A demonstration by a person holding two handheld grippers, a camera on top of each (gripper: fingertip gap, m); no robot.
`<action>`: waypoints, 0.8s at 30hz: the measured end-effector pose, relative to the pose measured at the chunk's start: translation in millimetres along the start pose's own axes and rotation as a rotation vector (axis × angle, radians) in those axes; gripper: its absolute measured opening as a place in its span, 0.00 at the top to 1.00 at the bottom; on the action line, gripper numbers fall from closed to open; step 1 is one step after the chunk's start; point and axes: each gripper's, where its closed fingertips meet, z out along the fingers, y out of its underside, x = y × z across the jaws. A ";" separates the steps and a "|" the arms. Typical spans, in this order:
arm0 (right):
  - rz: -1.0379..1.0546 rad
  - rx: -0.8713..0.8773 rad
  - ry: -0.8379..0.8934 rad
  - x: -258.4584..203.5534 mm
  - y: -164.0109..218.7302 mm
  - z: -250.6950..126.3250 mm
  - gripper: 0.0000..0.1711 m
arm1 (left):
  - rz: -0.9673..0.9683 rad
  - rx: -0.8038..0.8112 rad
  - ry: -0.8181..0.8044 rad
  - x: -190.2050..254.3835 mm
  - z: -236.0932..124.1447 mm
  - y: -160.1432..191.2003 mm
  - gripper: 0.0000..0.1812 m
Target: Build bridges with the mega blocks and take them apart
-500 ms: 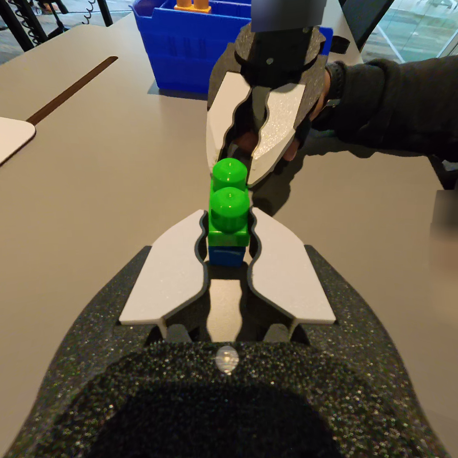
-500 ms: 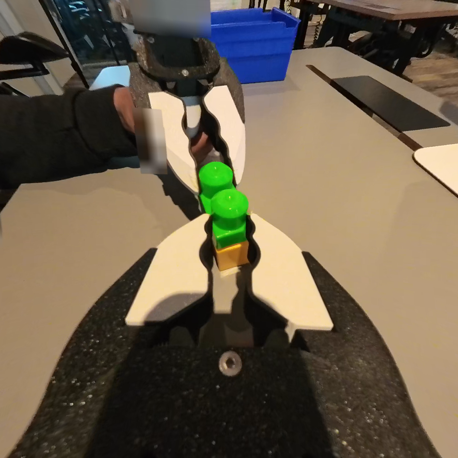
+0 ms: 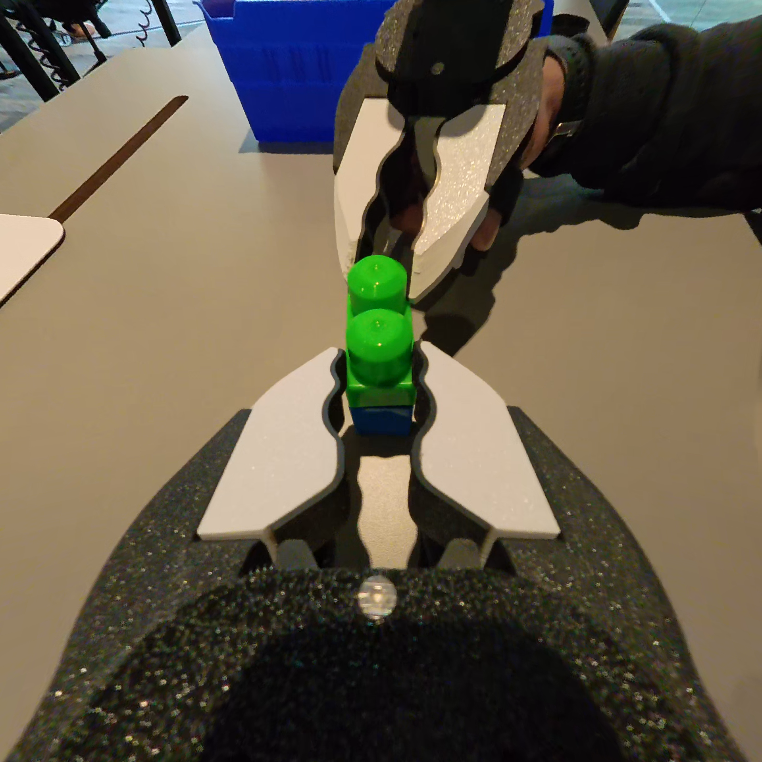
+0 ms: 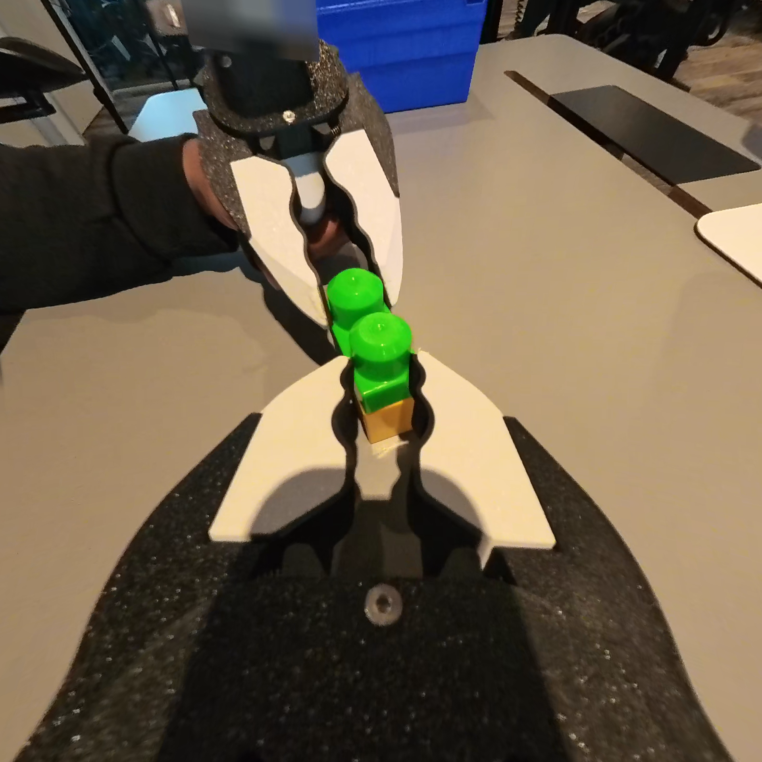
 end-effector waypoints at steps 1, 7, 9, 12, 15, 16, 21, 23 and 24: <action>0.009 0.003 0.000 0.1 0.0 0.2 0.84 | -0.005 0.001 0.004 0.0 0.1 0.4 0.83; 0.055 0.019 -0.017 0.1 0.7 0.1 0.84 | -0.003 -0.036 0.002 0.2 0.4 1.1 0.83; 0.056 0.013 -0.018 0.0 1.1 0.1 0.84 | 0.006 -0.064 -0.004 0.2 0.3 1.4 0.83; 0.050 0.008 -0.011 -0.2 1.4 0.2 0.84 | 0.017 -0.097 -0.006 0.2 0.4 2.0 0.83; 0.046 0.008 -0.005 -0.4 1.5 0.2 0.84 | 0.037 -0.147 -0.018 0.2 0.4 2.6 0.83; 0.044 0.011 -0.004 -0.4 1.3 0.2 0.84 | 0.039 -0.157 -0.024 0.1 0.5 2.7 0.83; -0.036 -0.016 0.043 -0.6 -0.1 0.7 0.84 | -0.017 -0.154 -0.042 0.3 0.3 0.7 0.83; -0.073 -0.008 0.056 -1.2 -0.8 0.6 0.84 | -0.045 -0.119 -0.030 0.8 0.1 -0.2 0.83; -0.072 0.013 0.046 -2.0 -1.1 0.3 0.85 | -0.048 -0.101 -0.016 1.4 -0.2 -0.4 0.83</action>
